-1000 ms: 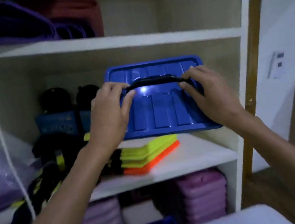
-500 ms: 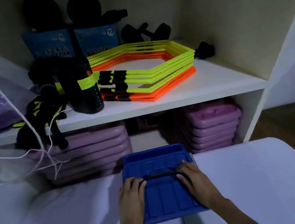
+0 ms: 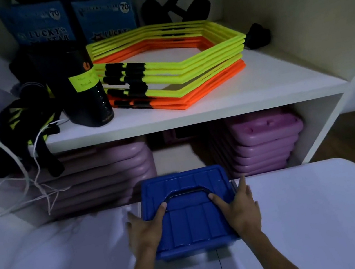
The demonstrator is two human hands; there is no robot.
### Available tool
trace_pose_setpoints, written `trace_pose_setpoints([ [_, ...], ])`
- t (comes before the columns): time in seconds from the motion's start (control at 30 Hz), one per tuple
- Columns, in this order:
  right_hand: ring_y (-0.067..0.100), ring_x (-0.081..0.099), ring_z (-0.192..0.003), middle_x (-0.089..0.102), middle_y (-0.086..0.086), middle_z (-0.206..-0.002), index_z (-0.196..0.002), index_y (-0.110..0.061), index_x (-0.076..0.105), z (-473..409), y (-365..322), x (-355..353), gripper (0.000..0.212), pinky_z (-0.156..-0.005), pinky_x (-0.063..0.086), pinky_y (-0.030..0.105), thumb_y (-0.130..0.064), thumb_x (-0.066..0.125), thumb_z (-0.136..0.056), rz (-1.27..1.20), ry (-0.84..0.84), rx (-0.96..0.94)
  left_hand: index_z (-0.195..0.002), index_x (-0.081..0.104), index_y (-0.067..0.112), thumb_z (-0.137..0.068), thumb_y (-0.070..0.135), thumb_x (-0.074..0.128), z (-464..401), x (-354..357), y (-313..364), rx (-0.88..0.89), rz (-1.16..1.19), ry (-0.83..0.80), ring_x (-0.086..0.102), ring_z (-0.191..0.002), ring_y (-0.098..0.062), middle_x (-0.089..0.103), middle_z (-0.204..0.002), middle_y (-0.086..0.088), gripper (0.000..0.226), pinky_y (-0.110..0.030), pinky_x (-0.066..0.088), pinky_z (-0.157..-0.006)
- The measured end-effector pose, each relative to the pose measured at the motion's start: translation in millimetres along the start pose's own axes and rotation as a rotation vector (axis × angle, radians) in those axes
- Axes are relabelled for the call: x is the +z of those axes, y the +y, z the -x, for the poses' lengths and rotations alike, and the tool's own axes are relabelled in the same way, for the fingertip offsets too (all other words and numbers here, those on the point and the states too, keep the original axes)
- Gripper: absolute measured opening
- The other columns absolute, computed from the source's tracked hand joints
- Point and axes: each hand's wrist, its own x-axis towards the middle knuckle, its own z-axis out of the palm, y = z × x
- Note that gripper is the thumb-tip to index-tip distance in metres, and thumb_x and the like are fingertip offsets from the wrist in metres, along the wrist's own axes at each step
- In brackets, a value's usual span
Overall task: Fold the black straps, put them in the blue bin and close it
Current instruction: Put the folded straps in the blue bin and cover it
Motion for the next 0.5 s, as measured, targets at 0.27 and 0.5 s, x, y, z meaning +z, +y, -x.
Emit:
trace_pose_setpoints([
  [0.27,0.031,0.058,-0.118,0.053,0.01,-0.139,-0.147,-0.014,0.033,19,-19,5,0.07,-0.089,0.051,0.041,-0.051,0.056,-0.092,0.077,0.126,-0.113,-0.122,0.048,0.007,-0.088,0.049,0.054,24,8,4,0.381,-0.183,0.192,0.065,-0.092,-0.035,0.066,-0.109,-0.016,0.055,-0.044,0.056,-0.068],
  [0.5,0.033,0.037,-0.14,0.032,0.021,-0.154,-0.15,-0.012,0.034,20,-16,18,0.058,-0.106,0.042,0.04,-0.046,0.03,-0.102,0.364,0.151,-0.288,-0.14,0.039,0.0,-0.097,0.042,0.037,21,18,0,0.671,-0.469,0.148,0.031,-0.14,-0.038,0.029,-0.15,-0.024,0.061,-0.046,0.03,-0.114],
])
